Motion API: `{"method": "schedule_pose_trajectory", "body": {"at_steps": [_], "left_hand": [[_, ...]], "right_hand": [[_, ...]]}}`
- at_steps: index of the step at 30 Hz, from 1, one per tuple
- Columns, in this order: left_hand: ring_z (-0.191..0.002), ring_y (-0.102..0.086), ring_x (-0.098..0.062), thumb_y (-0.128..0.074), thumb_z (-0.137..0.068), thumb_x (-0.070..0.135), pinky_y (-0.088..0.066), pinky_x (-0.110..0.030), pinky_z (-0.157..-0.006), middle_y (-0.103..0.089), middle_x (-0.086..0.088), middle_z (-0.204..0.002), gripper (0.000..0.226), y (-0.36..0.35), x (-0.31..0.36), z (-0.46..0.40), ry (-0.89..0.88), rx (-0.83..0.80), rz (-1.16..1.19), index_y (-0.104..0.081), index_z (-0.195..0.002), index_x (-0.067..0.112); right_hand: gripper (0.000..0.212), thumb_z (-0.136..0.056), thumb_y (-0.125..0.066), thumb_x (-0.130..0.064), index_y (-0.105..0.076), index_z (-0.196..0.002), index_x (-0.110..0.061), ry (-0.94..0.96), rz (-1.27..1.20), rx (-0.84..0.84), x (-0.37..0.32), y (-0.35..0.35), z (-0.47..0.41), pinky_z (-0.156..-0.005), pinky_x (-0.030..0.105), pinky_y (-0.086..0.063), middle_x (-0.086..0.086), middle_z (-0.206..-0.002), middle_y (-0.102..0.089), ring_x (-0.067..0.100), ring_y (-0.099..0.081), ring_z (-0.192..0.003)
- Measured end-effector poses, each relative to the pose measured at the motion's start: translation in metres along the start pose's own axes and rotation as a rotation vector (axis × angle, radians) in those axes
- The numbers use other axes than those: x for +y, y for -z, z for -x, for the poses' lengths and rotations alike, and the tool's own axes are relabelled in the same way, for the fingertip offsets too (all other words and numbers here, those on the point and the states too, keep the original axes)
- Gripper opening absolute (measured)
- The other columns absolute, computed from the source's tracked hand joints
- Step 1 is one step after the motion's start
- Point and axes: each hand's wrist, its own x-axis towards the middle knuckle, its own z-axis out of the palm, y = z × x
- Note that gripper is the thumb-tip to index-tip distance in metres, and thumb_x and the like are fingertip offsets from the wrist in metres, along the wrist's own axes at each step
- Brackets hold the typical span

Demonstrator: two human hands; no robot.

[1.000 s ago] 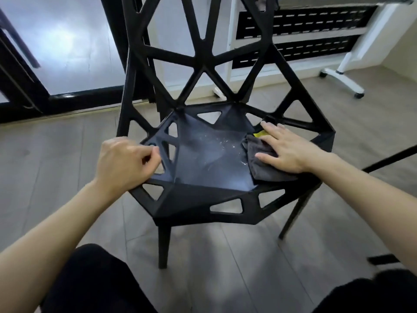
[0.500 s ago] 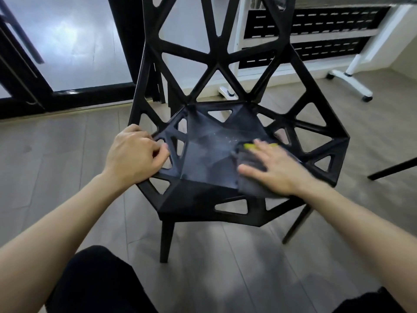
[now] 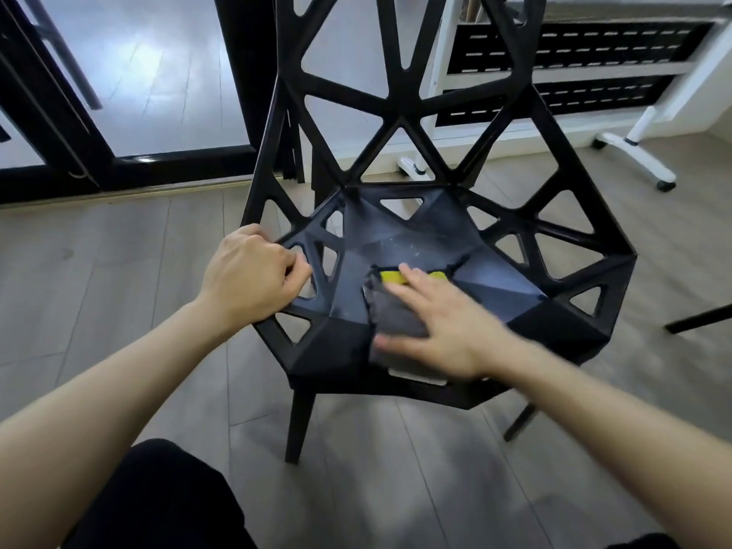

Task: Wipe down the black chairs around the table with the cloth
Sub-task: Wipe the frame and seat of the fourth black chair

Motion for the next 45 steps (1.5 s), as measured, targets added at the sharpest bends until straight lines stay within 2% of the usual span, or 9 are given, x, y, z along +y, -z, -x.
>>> {"method": "schedule_pose_trajectory", "body": {"at_steps": [6, 15, 22, 26, 29, 32, 34, 39, 45], "left_hand": [[-0.050, -0.055, -0.016, -0.047, -0.104, 0.027, -0.036, -0.023, -0.081, -0.050, 0.010, -0.044, 0.058, 0.000, 0.002, 0.001, 0.031, 0.050, -0.022, -0.067, -0.051, 0.018], [-0.048, -0.050, -0.016, -0.043, -0.103, 0.027, -0.054, -0.037, -0.081, -0.047, 0.011, -0.042, 0.059, -0.001, 0.001, 0.000, 0.024, 0.022, -0.025, -0.065, -0.049, 0.018], [-0.051, -0.052, -0.015, -0.044, -0.102, 0.027, -0.054, -0.037, -0.086, -0.051, 0.009, -0.045, 0.057, 0.002, 0.003, 0.000, 0.035, 0.059, 0.011, -0.067, -0.051, 0.017], [-0.111, -0.064, -0.025, -0.053, -0.106, 0.033, -0.038, -0.051, -0.116, -0.074, -0.005, -0.105, 0.033, 0.006, 0.004, 0.000, 0.061, 0.164, 0.002, -0.081, -0.102, 0.015], [-0.156, -0.035, -0.039, -0.052, -0.108, 0.040, -0.032, -0.066, -0.124, -0.032, -0.018, -0.168, 0.054, 0.007, 0.009, -0.002, 0.308, 0.087, 0.019, -0.050, -0.156, 0.017], [-0.097, -0.071, -0.037, -0.048, -0.111, 0.041, -0.060, -0.052, -0.077, -0.043, -0.023, -0.160, 0.072, 0.001, 0.013, -0.005, 0.513, 0.051, 0.110, -0.019, -0.169, 0.009], [-0.063, -0.053, -0.022, -0.051, -0.109, 0.031, -0.046, -0.040, -0.059, -0.059, -0.019, -0.132, 0.073, 0.000, 0.014, -0.004, 0.535, 0.060, 0.084, -0.018, -0.169, 0.004], [-0.063, -0.036, -0.011, -0.056, -0.102, 0.014, -0.036, -0.034, -0.065, -0.059, -0.017, -0.123, 0.081, 0.005, 0.014, -0.006, 0.586, 0.001, 0.104, -0.015, -0.171, 0.007], [-0.060, -0.036, -0.014, -0.059, -0.094, 0.001, -0.035, -0.033, -0.060, -0.057, -0.018, -0.129, 0.091, 0.008, 0.017, -0.005, 0.625, -0.046, 0.170, -0.012, -0.171, 0.009]], "right_hand": [[0.111, -0.087, -0.021, -0.095, -0.008, -0.171, -0.025, -0.526, 0.097, 0.078, 0.105, 0.019, -0.119, -0.132, 0.049, 0.006, 0.010, -0.178, 0.011, 0.029, 0.007, -0.165], [0.081, -0.102, -0.040, -0.074, -0.010, -0.170, -0.040, 0.407, 0.024, -0.064, -0.006, -0.008, -0.021, -0.130, 0.027, 0.012, -0.013, -0.177, 0.010, 0.004, 0.017, -0.161], [0.093, -0.100, -0.030, -0.080, -0.003, -0.171, -0.028, -0.160, 0.009, 0.031, 0.040, 0.003, -0.189, -0.133, 0.041, 0.007, 0.001, -0.178, 0.016, 0.018, 0.016, -0.163], [0.091, -0.103, -0.032, -0.075, -0.001, -0.171, -0.023, 0.059, -0.005, -0.047, -0.005, -0.004, -0.104, -0.132, 0.038, 0.008, 0.003, -0.177, 0.018, 0.016, 0.020, -0.162], [0.090, -0.101, -0.034, -0.077, 0.001, -0.171, -0.032, 0.263, 0.011, -0.041, -0.028, -0.016, -0.009, -0.131, 0.030, 0.009, -0.012, -0.174, 0.020, 0.004, 0.024, -0.159], [0.089, -0.100, -0.034, -0.079, -0.003, -0.170, -0.035, 0.232, -0.023, -0.005, -0.016, -0.014, -0.047, -0.133, 0.034, 0.005, -0.013, -0.176, 0.016, 0.003, 0.019, -0.160], [0.089, -0.101, -0.034, -0.078, -0.005, -0.171, -0.030, 0.086, -0.061, 0.019, -0.006, -0.006, -0.130, -0.133, 0.040, 0.006, -0.007, -0.177, 0.013, 0.009, 0.014, -0.162], [0.086, -0.104, -0.028, -0.072, -0.006, -0.171, -0.023, -0.146, -0.073, 0.138, -0.006, -0.002, -0.228, -0.133, 0.041, 0.006, 0.001, -0.179, 0.007, 0.017, 0.010, -0.164], [0.081, -0.104, -0.031, -0.072, 0.000, -0.170, -0.036, 0.162, -0.129, -0.015, -0.034, -0.020, -0.038, -0.131, 0.027, 0.006, -0.021, -0.173, 0.015, -0.005, 0.021, -0.157]]}}
